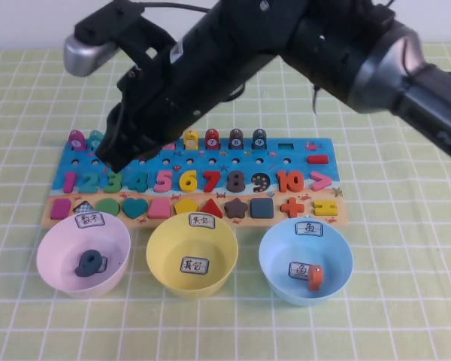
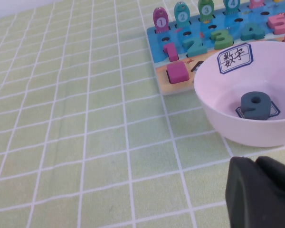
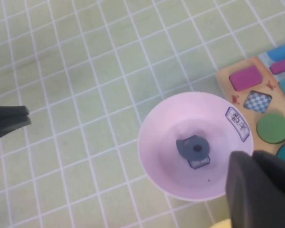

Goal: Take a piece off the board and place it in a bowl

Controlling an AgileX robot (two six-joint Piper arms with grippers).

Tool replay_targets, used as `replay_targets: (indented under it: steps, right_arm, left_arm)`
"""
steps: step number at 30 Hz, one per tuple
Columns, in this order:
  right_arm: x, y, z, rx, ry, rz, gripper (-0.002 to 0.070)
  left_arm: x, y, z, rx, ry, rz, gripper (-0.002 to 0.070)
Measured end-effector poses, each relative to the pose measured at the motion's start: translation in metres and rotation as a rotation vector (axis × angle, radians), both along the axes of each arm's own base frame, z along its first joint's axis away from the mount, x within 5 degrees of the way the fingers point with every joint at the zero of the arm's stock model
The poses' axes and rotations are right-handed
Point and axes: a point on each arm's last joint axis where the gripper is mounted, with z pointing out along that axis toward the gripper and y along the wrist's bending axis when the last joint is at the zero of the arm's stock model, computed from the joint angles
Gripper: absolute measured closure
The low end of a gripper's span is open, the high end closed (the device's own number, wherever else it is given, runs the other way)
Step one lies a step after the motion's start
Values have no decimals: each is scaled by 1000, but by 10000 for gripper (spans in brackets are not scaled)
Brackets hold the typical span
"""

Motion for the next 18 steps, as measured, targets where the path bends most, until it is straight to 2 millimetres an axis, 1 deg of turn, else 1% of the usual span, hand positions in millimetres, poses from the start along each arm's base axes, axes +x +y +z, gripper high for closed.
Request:
replay_targets:
  steps: [4, 6, 8, 10, 11, 12, 13, 14, 15, 18]
  right_arm:
    - [-10, -14, -9, 9, -1, -58, 691]
    - [-18, -23, -9, 24, -17, -91, 691]
    - [-27, -35, -6, 50, -46, -126, 691]
    - [-42, -52, 1, 74, -96, -143, 692]
    - [-50, -61, 9, 94, -125, -149, 692]
    - [-59, -71, 12, 106, -151, -158, 692]
    - [-68, -81, 20, 129, -178, -167, 692]
    - [-76, -89, 20, 137, -188, -177, 692]
    - [-87, -101, 29, 169, -224, -192, 692]
    - [-110, -127, 33, 219, -272, -230, 692]
  left_arm:
    - [0, 0, 0, 0, 0, 0, 680]
    - [0, 0, 0, 0, 0, 0, 680]
    - [0, 0, 0, 0, 0, 0, 680]
    - [0, 0, 0, 0, 0, 0, 680]
    - [0, 0, 0, 0, 0, 0, 680]
    - [0, 0, 0, 0, 0, 0, 680]
    - [0, 0, 0, 0, 0, 0, 680]
    - [0, 0, 0, 0, 0, 0, 680]
    - [0, 0, 0, 0, 0, 0, 680]
    - [0, 0, 0, 0, 0, 0, 680]
